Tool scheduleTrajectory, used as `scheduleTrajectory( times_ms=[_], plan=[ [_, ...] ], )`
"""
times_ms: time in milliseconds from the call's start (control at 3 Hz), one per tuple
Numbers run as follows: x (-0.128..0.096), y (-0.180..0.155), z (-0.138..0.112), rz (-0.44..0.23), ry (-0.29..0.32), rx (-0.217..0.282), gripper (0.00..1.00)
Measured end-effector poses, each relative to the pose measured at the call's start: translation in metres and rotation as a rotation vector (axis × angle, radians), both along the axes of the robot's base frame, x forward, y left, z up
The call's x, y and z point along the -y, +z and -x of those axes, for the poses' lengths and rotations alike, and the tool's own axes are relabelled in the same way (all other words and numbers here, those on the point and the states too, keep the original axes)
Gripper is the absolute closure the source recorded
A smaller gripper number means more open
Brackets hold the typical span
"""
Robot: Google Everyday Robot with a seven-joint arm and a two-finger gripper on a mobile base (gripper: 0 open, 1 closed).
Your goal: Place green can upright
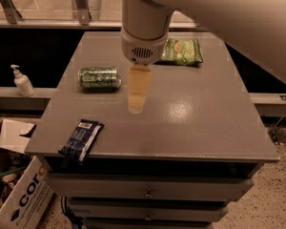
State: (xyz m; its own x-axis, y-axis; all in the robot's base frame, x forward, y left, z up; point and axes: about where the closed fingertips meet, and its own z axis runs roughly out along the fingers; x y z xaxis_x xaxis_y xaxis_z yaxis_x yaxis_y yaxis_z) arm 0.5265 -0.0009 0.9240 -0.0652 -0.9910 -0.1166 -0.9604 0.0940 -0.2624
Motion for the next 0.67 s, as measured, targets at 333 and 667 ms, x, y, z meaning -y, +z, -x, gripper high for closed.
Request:
scheduleTrajectory(
  times_ms=[333, 667],
  plan=[
    [0.020, -0.002, -0.031, -0.050, -0.007, 0.011, 0.00],
    [0.023, -0.007, -0.059, -0.076, -0.008, 0.014, 0.00]
  ],
)
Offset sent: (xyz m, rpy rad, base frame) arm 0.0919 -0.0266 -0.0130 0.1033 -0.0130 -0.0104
